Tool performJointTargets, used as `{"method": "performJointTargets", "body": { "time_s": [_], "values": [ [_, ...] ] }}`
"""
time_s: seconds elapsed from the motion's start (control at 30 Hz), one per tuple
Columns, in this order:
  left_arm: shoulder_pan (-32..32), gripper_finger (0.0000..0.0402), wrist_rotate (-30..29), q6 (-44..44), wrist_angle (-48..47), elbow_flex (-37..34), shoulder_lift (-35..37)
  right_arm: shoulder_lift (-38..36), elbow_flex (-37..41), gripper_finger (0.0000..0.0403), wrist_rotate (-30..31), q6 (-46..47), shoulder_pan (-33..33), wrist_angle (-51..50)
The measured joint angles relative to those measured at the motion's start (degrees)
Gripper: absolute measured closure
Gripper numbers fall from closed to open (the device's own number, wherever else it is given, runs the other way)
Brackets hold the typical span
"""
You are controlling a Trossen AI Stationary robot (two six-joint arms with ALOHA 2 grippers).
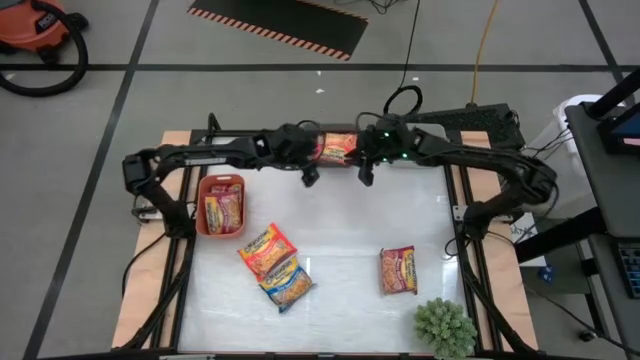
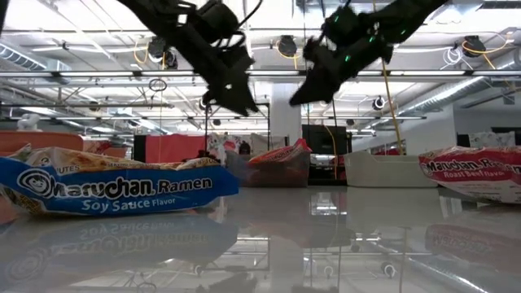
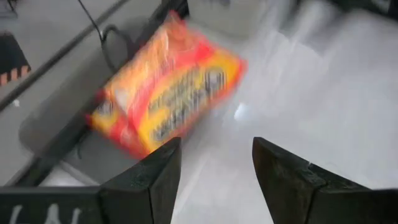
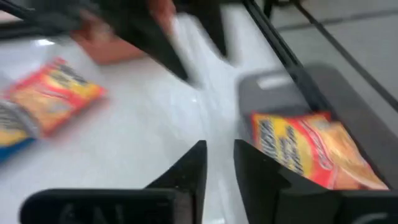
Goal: Sort Maruchan noodles
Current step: Put the right orange noodle pack into the black bin
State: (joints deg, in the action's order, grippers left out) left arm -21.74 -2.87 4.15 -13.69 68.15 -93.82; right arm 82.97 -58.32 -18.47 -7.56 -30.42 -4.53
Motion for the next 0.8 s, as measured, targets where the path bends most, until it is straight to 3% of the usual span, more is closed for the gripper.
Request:
{"method": "performJointTargets", "body": {
  "time_s": [0.23,0.4,0.6,0.8],
  "values": [
    [0.48,0.0199,1.33,4.07,10.38,-13.74,8.32,9.65,-2.93,0.0394,-1.38,-1.64,-2.53,-3.40],
    [2.70,0.0199,1.62,4.75,12.42,-20.68,12.09,15.42,-5.36,0.0396,-0.59,-2.42,-3.23,-3.14],
    [6.68,0.0199,1.66,1.24,14.09,-23.64,14.07,19.08,-7.41,0.0402,13.18,-2.18,-4.50,-3.00],
    [9.19,0.0199,2.74,-1.08,14.02,-23.74,14.16,17.83,-7.70,0.0402,14.31,-2.02,-4.91,-2.57]
  ]
}}
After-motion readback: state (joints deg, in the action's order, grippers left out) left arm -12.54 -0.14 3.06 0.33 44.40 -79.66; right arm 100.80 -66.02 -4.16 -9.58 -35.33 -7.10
